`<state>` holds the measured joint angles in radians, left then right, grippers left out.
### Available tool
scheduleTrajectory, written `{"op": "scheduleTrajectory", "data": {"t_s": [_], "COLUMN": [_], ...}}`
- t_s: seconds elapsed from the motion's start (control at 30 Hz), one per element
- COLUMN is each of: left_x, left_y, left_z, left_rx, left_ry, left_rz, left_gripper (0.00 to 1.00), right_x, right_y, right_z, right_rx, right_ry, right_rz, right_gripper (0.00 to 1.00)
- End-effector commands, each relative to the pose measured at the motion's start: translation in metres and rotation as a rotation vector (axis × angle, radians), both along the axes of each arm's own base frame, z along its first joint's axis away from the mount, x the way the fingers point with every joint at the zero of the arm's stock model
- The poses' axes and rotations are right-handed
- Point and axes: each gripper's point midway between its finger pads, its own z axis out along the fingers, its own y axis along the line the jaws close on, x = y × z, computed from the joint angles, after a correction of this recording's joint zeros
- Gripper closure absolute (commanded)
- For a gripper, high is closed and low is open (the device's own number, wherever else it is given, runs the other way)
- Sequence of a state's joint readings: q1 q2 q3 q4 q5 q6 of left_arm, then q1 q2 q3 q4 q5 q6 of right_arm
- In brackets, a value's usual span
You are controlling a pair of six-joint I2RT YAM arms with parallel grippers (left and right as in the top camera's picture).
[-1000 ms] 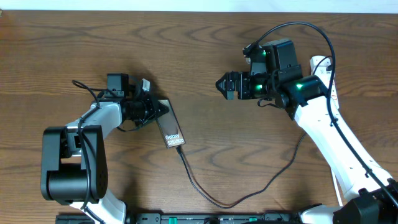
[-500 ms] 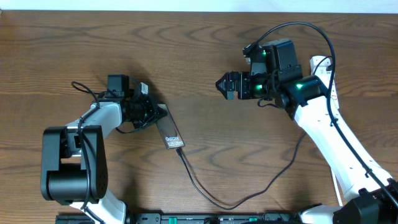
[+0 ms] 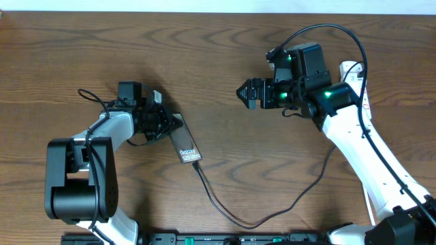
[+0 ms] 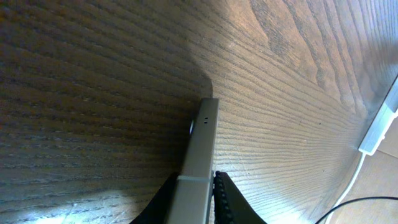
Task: Plug charger to phone and switch on socket
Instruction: 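Lay the phone down on the table with the left gripper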
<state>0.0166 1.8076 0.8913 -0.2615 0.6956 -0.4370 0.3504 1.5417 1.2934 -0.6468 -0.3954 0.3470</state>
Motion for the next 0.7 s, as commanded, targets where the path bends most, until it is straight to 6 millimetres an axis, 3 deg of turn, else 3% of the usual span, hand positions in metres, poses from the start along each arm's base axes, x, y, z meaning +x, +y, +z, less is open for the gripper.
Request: {"op": "scheduleTrajectory", "data": {"t_s": [0.0,0.1,0.67], "left_x": [-0.0022,-0.0023,-0.0097], "left_y": [0.0007,0.0008,0.0074], "left_z": [-0.0041,-0.0042,-0.0111], "left_rx": [0.016,0.016,0.061], "left_ry": [0.002,0.003,0.045], "left_rz": [-0.009,-0.009,0.003], "left_gripper": [0.83,0.78,0.67], "right_x": [-0.0014,-0.0015,-0.0021], "right_y": [0.0038,0.0037,0.0035], "right_z": [0.0083,0.0082,0.0077], "right_rx": [-0.003,-0.004,-0.005], "right_ry": [-0.031,-0.031,-0.028], "right_rz": [0.022,0.022,0.022], "right_gripper": [0.01,0.01,0.01]}}
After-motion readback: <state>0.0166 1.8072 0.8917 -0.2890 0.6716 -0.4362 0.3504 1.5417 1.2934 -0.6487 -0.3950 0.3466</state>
